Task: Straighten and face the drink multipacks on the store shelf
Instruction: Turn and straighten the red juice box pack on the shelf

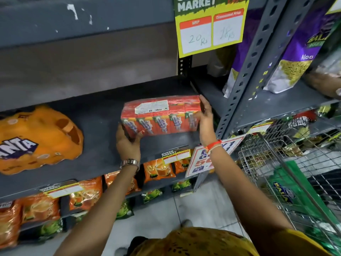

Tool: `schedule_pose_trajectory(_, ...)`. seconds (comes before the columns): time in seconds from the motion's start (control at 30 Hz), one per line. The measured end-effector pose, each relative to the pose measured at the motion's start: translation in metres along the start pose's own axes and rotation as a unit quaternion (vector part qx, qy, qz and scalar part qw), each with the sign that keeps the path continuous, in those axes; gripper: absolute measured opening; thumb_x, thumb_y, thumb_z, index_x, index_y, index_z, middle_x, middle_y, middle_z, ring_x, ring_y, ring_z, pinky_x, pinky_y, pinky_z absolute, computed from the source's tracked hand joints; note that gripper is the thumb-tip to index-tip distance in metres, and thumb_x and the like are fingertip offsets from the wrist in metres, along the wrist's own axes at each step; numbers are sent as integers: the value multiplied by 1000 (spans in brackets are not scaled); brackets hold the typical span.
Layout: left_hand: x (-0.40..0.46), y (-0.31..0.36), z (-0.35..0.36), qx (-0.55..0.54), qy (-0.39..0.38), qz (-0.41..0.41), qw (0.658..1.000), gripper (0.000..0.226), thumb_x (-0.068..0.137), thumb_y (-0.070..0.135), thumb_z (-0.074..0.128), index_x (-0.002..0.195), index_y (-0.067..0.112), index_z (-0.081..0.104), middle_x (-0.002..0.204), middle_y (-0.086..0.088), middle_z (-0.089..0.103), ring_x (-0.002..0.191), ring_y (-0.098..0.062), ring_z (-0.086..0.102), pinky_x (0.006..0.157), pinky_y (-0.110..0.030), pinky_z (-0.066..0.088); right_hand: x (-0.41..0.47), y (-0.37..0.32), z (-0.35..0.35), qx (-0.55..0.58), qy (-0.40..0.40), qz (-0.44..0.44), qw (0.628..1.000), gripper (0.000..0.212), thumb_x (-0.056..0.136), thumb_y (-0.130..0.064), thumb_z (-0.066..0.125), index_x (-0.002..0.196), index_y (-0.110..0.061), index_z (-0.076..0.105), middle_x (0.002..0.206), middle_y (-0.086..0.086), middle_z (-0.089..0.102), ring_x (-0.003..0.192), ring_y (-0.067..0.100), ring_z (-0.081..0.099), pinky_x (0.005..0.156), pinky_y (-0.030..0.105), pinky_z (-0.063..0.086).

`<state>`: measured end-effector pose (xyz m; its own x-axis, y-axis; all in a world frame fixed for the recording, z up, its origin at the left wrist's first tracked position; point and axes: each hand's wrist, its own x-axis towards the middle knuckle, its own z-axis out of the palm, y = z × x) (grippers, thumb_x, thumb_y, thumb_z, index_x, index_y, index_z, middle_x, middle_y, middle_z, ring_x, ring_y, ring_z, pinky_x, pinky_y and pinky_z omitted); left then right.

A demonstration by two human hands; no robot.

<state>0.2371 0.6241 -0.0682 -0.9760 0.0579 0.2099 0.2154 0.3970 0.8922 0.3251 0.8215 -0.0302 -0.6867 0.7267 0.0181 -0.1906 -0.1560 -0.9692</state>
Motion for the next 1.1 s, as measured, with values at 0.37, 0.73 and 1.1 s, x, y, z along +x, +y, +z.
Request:
schedule_pose_trajectory(0.37,-36,41,37,-151,-65,-89,982,59,86,32,53,137,15,28,140,-8,28,117,-9,37,97,-25,35,0,2,4,-30,82,71,994,28,100,-32,32,103,-14,54,85,-1,61,61,-8,64,51,7,47)
schedule_pose_trajectory(0.73,75,42,-5,-146,-281,-150,937,36,84,2,53,118,-9,49,77,-2,74,53,8,60,65,-11,51,-135,63,91,-114,28,-73,990,12,94,-30,44,107,-31,44,110,7,43,104,20,47,92,40,44)
schedule_pose_trajectory(1.1,33,10,-45,-266,23,-142,953,24,83,14,58,106,7,59,105,-9,61,98,-18,59,84,-33,47,-27,30,66,-132,111,-102,980,32,91,-19,50,118,-3,49,117,14,49,113,28,48,98,35,37)
